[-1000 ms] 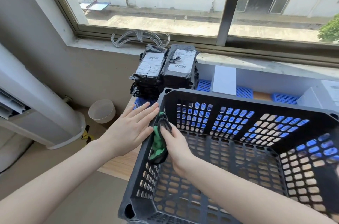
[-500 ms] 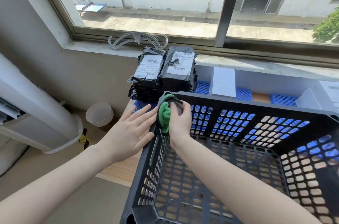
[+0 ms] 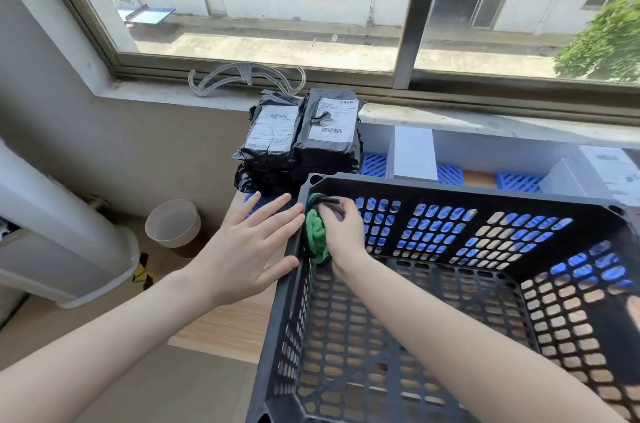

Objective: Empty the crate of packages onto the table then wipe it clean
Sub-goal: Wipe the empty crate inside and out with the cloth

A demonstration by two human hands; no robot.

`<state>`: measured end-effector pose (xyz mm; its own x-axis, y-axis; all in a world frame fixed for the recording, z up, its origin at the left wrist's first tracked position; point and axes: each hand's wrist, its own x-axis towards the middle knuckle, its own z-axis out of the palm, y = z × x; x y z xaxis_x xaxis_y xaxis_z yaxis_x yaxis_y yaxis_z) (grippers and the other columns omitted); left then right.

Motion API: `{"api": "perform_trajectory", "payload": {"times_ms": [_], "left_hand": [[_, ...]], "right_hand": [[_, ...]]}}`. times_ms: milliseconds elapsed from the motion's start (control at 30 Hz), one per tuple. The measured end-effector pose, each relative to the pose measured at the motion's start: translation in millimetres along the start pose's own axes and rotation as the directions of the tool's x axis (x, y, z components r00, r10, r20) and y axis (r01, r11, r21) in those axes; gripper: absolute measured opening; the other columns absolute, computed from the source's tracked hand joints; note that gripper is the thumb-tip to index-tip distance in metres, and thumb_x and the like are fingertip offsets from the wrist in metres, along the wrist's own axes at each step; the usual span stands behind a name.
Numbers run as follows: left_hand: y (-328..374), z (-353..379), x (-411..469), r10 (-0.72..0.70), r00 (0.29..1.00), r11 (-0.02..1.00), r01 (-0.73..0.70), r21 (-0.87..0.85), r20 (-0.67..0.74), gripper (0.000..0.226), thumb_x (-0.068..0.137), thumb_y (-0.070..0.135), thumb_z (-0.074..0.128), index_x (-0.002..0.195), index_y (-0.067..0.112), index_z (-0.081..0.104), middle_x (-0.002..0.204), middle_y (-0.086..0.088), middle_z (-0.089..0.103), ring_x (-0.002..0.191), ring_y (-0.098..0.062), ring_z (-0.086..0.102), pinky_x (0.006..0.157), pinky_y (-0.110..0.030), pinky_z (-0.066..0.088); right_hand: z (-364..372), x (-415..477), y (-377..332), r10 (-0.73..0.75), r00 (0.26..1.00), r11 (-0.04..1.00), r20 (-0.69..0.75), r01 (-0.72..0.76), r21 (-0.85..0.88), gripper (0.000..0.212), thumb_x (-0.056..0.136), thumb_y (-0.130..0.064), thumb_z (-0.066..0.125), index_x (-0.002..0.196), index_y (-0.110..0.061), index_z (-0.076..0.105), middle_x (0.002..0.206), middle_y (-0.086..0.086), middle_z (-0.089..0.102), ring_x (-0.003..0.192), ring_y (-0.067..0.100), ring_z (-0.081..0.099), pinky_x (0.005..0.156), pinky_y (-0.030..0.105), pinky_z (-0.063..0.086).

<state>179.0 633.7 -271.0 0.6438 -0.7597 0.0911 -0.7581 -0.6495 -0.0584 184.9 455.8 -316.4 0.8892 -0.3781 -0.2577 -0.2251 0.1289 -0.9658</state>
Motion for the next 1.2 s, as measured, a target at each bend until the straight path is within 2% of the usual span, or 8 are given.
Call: {"api": "perform_trajectory", "payload": {"times_ms": [133, 300, 433, 533, 733, 1000, 1100, 1200], "left_hand": [[0, 4, -3, -0.018, 1.000, 0.998, 0.017, -0.058, -0.006, 0.063, 0.100, 0.054, 0.028, 0.151, 0.018, 0.035, 0.159, 0.006, 0.028, 0.150, -0.015, 0.014, 0.119, -0.050, 0.019], [6, 6, -5, -0.073, 0.997, 0.992, 0.074, -0.099, 0.015, 0.062, 0.100, 0.053, 0.025, 0.154, 0.021, 0.028, 0.162, 0.009, 0.018, 0.151, -0.012, 0.008, 0.121, -0.043, 0.010], [15, 0, -7, -0.134, 0.990, 0.989, 0.137, -0.054, 0.050, 0.061, 0.101, 0.052, 0.023, 0.155, 0.022, 0.023, 0.162, 0.010, 0.014, 0.151, -0.012, 0.005, 0.121, -0.040, 0.007], [25, -7, -9, -0.178, 0.982, 0.984, 0.178, 0.003, 0.068, 0.061, 0.101, 0.051, 0.020, 0.153, 0.019, 0.030, 0.161, 0.006, 0.023, 0.150, -0.016, 0.013, 0.120, -0.041, 0.010], [56, -7, -26, -0.285, 0.956, 0.952, 0.290, -0.101, 0.064, 0.060, 0.102, 0.049, 0.017, 0.152, 0.020, 0.031, 0.160, 0.006, 0.025, 0.149, -0.011, 0.015, 0.120, -0.038, 0.014], [89, -10, -33, -0.414, 0.910, 0.900, 0.414, -0.135, 0.028, 0.055, 0.102, 0.037, 0.028, 0.149, 0.011, 0.037, 0.158, 0.001, 0.030, 0.148, -0.016, 0.021, 0.119, -0.036, 0.017], [96, -11, -38, -0.438, 0.898, 0.891, 0.440, -0.111, 0.046, 0.054, 0.102, 0.038, 0.024, 0.150, 0.015, 0.036, 0.159, 0.004, 0.028, 0.148, -0.014, 0.020, 0.117, -0.039, 0.021], [101, -9, -41, -0.466, 0.884, 0.873, 0.468, -0.135, 0.048, 0.053, 0.101, 0.034, 0.027, 0.151, 0.017, 0.035, 0.159, 0.006, 0.027, 0.149, -0.012, 0.018, 0.117, -0.039, 0.021]], "right_hand": [[-6, -19, 26, 0.076, 0.993, 0.980, 0.089, -0.058, -0.191, 0.035, 0.096, -0.036, 0.052, 0.127, -0.020, 0.049, 0.125, -0.009, 0.057, 0.113, 0.011, 0.053, 0.102, 0.031, 0.040], [-14, -22, 46, 0.165, 0.976, 0.944, 0.143, -0.114, -0.310, 0.033, 0.100, -0.030, 0.044, 0.130, -0.016, 0.042, 0.128, -0.002, 0.056, 0.110, 0.016, 0.053, 0.096, 0.029, 0.041], [-14, -9, 42, 0.185, 0.970, 0.936, 0.160, -0.124, -0.330, 0.027, 0.098, -0.026, 0.048, 0.123, -0.014, 0.047, 0.118, -0.003, 0.060, 0.105, 0.016, 0.056, 0.094, 0.028, 0.042], [-9, 7, 19, 0.100, 0.991, 0.981, 0.090, -0.083, -0.178, 0.021, 0.094, -0.029, 0.054, 0.113, -0.019, 0.053, 0.106, -0.006, 0.065, 0.103, 0.016, 0.060, 0.098, 0.036, 0.045], [-23, -22, 13, -0.118, 0.949, 0.980, 0.293, 0.160, -0.122, 0.017, 0.096, -0.025, 0.055, 0.110, -0.027, 0.046, 0.102, -0.018, 0.058, 0.092, -0.013, 0.054, 0.076, 0.000, 0.035], [-41, -36, 93, 0.342, 0.839, 0.880, 0.422, -0.128, -0.458, 0.031, 0.099, -0.026, 0.047, 0.126, -0.012, 0.039, 0.127, 0.008, 0.057, 0.108, 0.021, 0.053, 0.085, 0.024, 0.036], [-33, -19, 84, 0.390, 0.859, 0.892, 0.331, -0.265, -0.366, 0.040, 0.098, -0.027, 0.049, 0.132, -0.008, 0.039, 0.131, 0.011, 0.054, 0.115, 0.025, 0.052, 0.093, 0.028, 0.039], [-24, 0, 49, 0.291, 0.928, 0.953, 0.232, -0.262, -0.150, 0.042, 0.097, -0.027, 0.051, 0.134, -0.010, 0.039, 0.128, 0.007, 0.054, 0.112, 0.022, 0.053, 0.093, 0.027, 0.039]]}}
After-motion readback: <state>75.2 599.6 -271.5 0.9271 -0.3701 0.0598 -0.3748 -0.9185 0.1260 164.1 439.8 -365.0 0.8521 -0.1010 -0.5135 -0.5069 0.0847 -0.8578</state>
